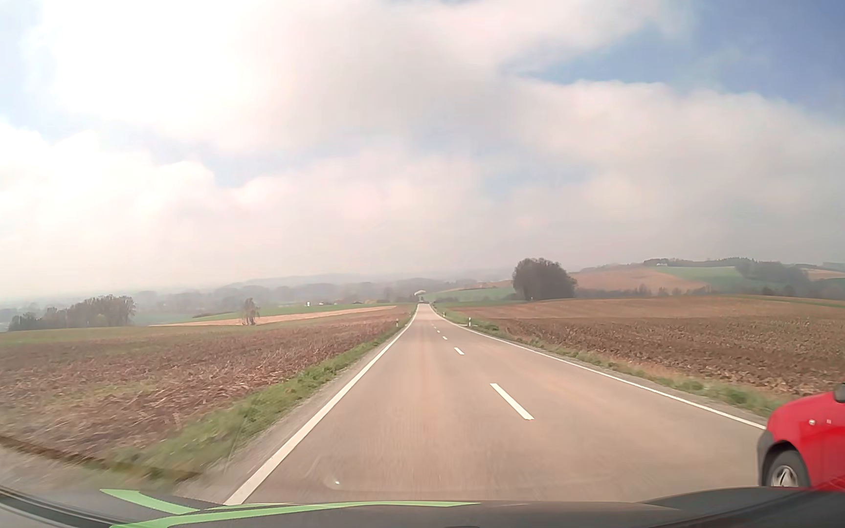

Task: Follow the waypoints while adhering to traffic rules and regulations

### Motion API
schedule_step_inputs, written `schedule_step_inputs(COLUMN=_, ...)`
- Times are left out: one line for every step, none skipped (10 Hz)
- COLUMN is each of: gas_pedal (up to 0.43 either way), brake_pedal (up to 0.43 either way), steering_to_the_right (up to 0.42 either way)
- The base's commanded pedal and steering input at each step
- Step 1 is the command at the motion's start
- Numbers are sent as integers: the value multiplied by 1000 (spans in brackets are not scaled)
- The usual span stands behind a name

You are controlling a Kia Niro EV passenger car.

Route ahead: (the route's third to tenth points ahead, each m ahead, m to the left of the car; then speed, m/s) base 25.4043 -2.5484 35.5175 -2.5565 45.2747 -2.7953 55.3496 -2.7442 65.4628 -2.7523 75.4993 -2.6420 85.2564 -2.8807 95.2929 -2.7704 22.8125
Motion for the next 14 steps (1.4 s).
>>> schedule_step_inputs(gas_pedal=197, brake_pedal=0, steering_to_the_right=-1)
schedule_step_inputs(gas_pedal=197, brake_pedal=0, steering_to_the_right=-2)
schedule_step_inputs(gas_pedal=189, brake_pedal=0, steering_to_the_right=-2)
schedule_step_inputs(gas_pedal=189, brake_pedal=0, steering_to_the_right=-2)
schedule_step_inputs(gas_pedal=177, brake_pedal=0, steering_to_the_right=-1)
schedule_step_inputs(gas_pedal=177, brake_pedal=0, steering_to_the_right=-1)
schedule_step_inputs(gas_pedal=169, brake_pedal=0, steering_to_the_right=-1)
schedule_step_inputs(gas_pedal=169, brake_pedal=0, steering_to_the_right=-1)
schedule_step_inputs(gas_pedal=157, brake_pedal=0, steering_to_the_right=-1)
schedule_step_inputs(gas_pedal=157, brake_pedal=0, steering_to_the_right=0)
schedule_step_inputs(gas_pedal=150, brake_pedal=0, steering_to_the_right=1)
schedule_step_inputs(gas_pedal=150, brake_pedal=0, steering_to_the_right=1)
schedule_step_inputs(gas_pedal=150, brake_pedal=0, steering_to_the_right=1)
schedule_step_inputs(gas_pedal=150, brake_pedal=0, steering_to_the_right=1)
